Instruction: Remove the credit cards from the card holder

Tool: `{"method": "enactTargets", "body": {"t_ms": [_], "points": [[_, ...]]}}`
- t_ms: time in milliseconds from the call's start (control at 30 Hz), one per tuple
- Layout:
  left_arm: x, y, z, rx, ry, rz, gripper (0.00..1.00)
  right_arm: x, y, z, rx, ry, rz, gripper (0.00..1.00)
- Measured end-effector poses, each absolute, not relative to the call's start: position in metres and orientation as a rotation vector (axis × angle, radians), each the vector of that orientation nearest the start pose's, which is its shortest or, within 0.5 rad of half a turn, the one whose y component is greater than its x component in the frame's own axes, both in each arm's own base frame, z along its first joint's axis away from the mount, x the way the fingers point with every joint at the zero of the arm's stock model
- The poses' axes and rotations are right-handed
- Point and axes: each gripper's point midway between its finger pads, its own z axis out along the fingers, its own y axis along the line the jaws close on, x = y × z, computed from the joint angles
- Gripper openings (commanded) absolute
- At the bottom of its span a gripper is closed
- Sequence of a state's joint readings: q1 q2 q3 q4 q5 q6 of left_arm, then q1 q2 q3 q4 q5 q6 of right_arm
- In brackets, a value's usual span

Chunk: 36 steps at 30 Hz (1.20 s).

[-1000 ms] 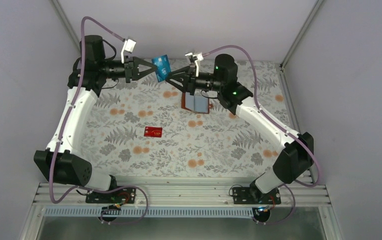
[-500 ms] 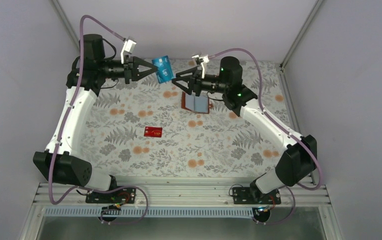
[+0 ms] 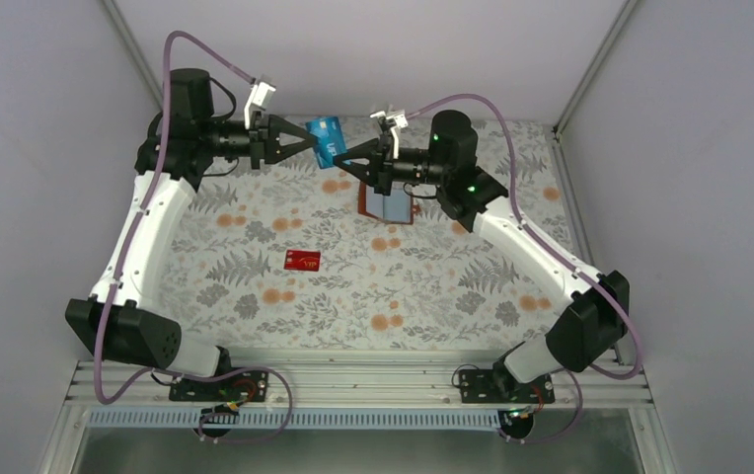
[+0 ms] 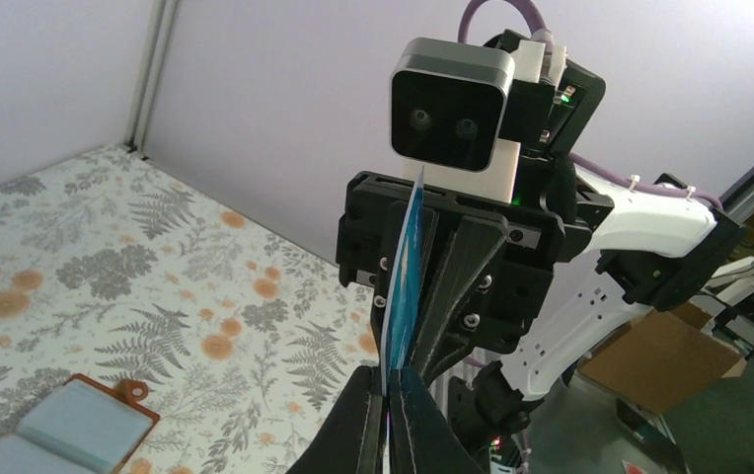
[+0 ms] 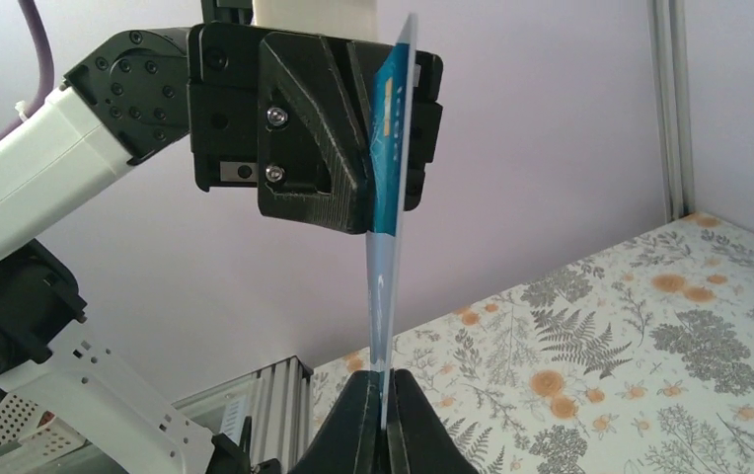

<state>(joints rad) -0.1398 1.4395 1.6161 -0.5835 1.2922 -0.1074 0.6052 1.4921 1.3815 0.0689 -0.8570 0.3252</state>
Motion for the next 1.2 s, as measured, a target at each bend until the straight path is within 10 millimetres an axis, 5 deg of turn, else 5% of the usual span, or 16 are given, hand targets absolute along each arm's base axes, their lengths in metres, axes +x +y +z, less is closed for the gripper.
{"method": "enactTargets", "body": {"t_ms": [133,167,233,300,400,533,700,933,1033,1200], "points": [[0.301,-0.209,0.427,0.890,1.688,-1.398,0.07,0.285,0.354,0.399,-0.932,1.543,1.367,0.04],[0.301,-0.209,0.425,0.891,1.692,-1.394,0.27,0.286,0.353,0.397,-0.929,1.558,1.362,0.04],[0.303,-0.209,0.419,0.888,1.706,-1.373,0.90,0.287,0.352,0.395,-0.926,1.588,1.344,0.04],[0.306,-0.207,0.410,0.868,1.745,-1.345,1.00,0.291,0.347,0.392,-0.925,1.638,1.303,0.04],[0.316,-0.199,0.397,0.842,1.804,-1.257,1.00,0.300,0.335,0.384,-0.920,1.734,1.213,0.04],[0.333,-0.171,0.378,0.889,1.815,-1.080,0.94,0.309,0.319,0.331,-0.917,1.947,1.041,0.04],[0.313,-0.171,0.336,1.182,1.784,-0.937,0.89,0.263,0.326,0.248,-1.134,2.158,0.946,0.04],[0.267,-0.192,0.280,1.524,1.765,-0.908,0.75,0.226,0.349,0.244,-1.365,2.103,0.905,0.04],[0.258,-0.195,0.278,1.576,1.740,-0.906,0.71,0.223,0.358,0.245,-1.412,2.075,0.894,0.04],[0.253,-0.195,0.280,1.600,1.713,-0.894,0.16,0.218,0.365,0.249,-1.456,2.036,0.886,0.04]]}}
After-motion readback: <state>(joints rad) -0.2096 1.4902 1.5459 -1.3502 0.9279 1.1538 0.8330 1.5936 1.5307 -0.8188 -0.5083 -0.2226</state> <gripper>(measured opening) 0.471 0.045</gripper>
